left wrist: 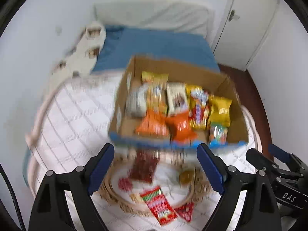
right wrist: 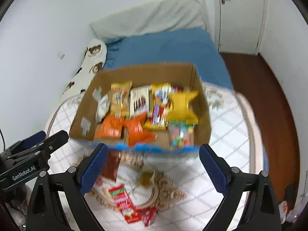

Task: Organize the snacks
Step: 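Grasp the red sauce sachet with left tool while right tool grasps the small red packet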

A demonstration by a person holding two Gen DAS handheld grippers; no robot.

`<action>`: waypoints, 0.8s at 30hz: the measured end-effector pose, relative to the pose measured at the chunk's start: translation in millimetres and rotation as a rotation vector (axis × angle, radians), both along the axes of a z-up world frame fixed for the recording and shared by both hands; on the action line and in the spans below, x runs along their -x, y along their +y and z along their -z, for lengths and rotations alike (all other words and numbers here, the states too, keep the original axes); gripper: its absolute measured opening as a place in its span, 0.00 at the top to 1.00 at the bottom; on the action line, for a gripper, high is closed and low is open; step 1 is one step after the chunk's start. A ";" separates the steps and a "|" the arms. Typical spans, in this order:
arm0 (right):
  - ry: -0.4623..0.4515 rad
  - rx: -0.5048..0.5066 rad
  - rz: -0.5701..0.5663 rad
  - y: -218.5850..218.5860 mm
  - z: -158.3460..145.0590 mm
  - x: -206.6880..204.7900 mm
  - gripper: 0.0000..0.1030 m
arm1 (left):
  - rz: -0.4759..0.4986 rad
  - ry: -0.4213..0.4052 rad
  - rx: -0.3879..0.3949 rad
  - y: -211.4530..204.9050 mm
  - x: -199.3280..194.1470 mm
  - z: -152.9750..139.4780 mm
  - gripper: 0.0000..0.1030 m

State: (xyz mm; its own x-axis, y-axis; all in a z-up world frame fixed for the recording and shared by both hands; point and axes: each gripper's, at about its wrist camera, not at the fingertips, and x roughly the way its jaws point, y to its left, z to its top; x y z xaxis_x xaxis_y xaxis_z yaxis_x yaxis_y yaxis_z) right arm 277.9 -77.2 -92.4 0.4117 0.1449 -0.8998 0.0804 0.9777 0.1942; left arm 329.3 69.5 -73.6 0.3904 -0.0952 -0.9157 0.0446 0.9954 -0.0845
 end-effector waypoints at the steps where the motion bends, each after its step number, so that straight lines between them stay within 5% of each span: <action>1: 0.019 -0.006 -0.001 -0.8 9.4 6.1 0.05 | -0.010 0.068 0.013 2.4 6.1 21.2 0.15; 4: 0.106 -0.039 0.012 -7.4 46.1 23.9 0.21 | -0.034 0.256 0.069 4.5 25.1 80.3 0.15; 5: 0.137 -0.054 0.012 -9.4 58.3 28.9 0.35 | -0.038 0.310 0.085 4.1 31.0 98.7 0.15; 8: 0.226 -0.092 0.026 -15.0 95.8 47.8 0.37 | -0.057 0.494 0.117 -0.4 48.5 160.9 0.15; 12: 0.297 -0.140 0.057 -22.3 130.4 64.6 0.37 | -0.098 0.630 0.136 -8.1 60.7 220.1 0.15; 17: 0.348 -0.189 0.079 -22.1 154.1 69.4 0.37 | 0.007 0.600 0.023 -28.1 72.0 235.5 0.46; 24: 0.451 -0.195 0.008 8.6 187.4 79.1 0.37 | 0.191 0.499 -0.186 -22.8 93.1 225.3 0.47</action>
State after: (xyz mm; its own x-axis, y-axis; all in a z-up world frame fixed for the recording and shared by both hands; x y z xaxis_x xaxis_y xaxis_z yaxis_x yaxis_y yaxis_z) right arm 198.8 -68.7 -279.8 -0.0109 0.3264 -0.9452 0.2058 0.9257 0.3173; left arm 236.2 46.7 -298.9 -0.1023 0.0587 -0.9930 0.2245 0.9739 0.0345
